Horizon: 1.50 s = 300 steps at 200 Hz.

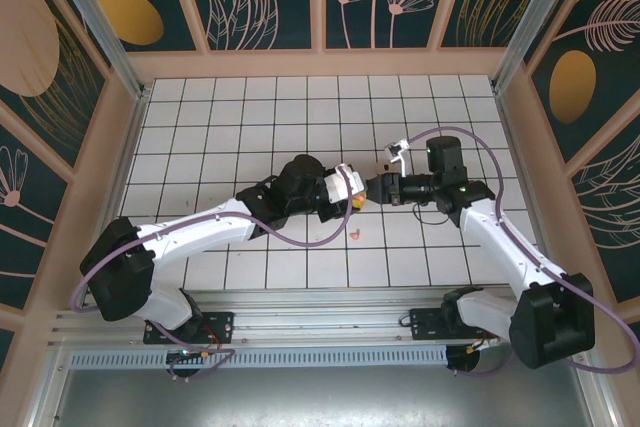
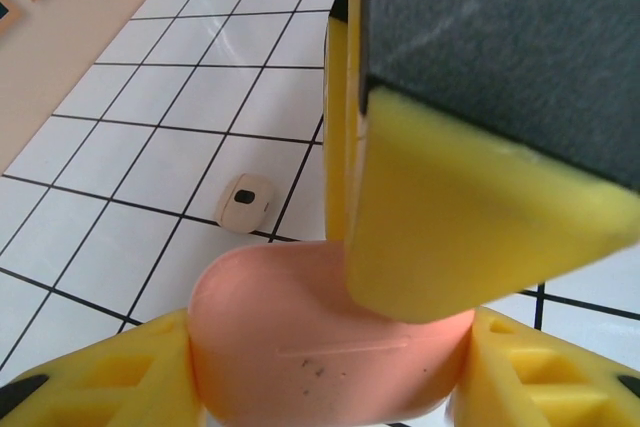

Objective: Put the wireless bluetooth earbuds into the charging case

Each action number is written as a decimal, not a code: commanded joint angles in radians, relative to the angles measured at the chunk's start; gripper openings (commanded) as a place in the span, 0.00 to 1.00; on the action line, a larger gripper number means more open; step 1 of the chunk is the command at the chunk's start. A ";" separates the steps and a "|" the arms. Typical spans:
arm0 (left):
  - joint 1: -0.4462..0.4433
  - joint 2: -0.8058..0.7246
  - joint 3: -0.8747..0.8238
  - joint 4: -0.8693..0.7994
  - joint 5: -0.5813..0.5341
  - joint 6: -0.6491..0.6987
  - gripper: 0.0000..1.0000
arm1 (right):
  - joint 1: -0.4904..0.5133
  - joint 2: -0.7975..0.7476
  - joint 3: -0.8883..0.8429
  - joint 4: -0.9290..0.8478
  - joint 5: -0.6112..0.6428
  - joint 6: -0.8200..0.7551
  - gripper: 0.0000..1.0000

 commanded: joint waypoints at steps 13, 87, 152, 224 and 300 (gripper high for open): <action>0.005 -0.036 0.033 0.033 0.017 -0.009 0.47 | 0.019 0.010 0.032 0.017 -0.015 -0.031 0.39; 0.005 -0.051 0.040 0.042 0.018 -0.022 0.48 | 0.022 0.009 0.039 -0.005 -0.013 -0.052 0.28; 0.006 -0.079 0.032 0.007 -0.122 -0.006 0.79 | 0.000 -0.020 0.052 -0.023 0.028 -0.121 0.25; 0.145 -0.189 -0.021 -0.043 0.058 0.001 0.84 | -0.057 -0.037 0.078 -0.030 -0.014 -0.251 0.24; 0.227 -0.194 0.000 -0.163 0.459 0.250 0.76 | -0.058 -0.040 0.165 -0.212 -0.094 -0.771 0.24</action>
